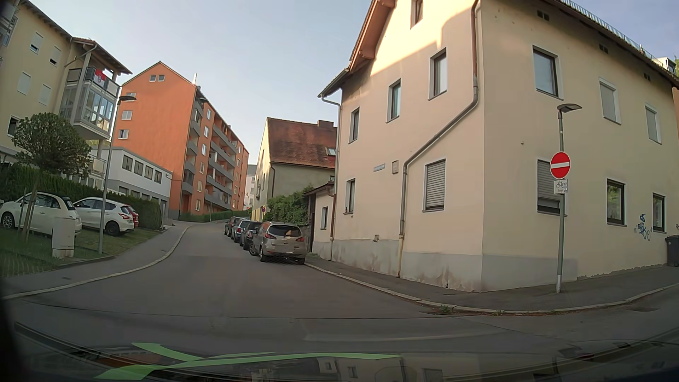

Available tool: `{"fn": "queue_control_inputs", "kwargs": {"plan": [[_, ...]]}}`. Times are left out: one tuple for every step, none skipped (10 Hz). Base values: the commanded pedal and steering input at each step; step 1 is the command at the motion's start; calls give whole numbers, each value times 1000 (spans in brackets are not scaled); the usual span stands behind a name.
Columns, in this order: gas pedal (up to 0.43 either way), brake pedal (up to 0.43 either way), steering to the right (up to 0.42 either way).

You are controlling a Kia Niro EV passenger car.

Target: Follow the waypoints while adhering to traffic rules and regulations

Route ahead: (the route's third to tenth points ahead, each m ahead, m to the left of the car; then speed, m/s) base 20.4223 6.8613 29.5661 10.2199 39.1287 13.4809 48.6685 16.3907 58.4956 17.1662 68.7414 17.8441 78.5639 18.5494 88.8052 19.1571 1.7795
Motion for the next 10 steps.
{"fn": "queue_control_inputs", "kwargs": {"plan": [[87, 0, -220], [98, 0, -214], [98, 0, -206], [98, 0, -203], [110, 0, -201], [110, 0, -195], [110, 0, -185], [110, 0, -178], [110, 0, -169], [110, 0, -163]]}}
